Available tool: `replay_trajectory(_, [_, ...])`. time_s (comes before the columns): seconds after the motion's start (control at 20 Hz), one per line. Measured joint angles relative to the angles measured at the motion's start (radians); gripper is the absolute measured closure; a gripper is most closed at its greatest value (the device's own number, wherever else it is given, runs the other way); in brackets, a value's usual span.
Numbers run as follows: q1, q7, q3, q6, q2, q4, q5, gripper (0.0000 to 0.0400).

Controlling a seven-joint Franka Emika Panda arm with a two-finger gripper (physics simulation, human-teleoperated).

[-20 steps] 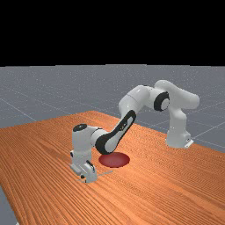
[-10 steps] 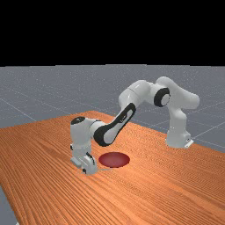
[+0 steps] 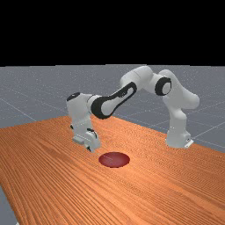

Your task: Put the fork on the plate

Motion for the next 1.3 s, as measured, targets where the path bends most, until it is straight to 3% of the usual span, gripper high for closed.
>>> replay_trajectory(0.2, [-0.001, 0.008, -0.010, -0.040, -0.028, -0.020, -0.008, 0.0303])
replay_trajectory(0.3, [0.008, 0.006, -0.022, -0.018, -0.125, -0.128, -0.012, 0.0303])
replay_trajectory(0.45, [0.055, 0.001, -0.044, 0.173, -0.378, -0.481, -0.031, 0.0303])
replay_trajectory(0.55, [0.075, 0.001, -0.053, 0.322, -0.467, -0.676, -0.038, 0.0303])
replay_trajectory(0.85, [0.040, -0.045, -0.099, 0.673, -0.467, -0.968, -0.043, 0.0301])
replay_trajectory(1.0, [0.036, -0.068, -0.069, 0.879, -0.395, -1.061, -0.015, 0.0294])
replay_trajectory(1.3, [0.041, -0.076, -0.040, 0.961, -0.335, -1.102, 0.001, 0.0309])
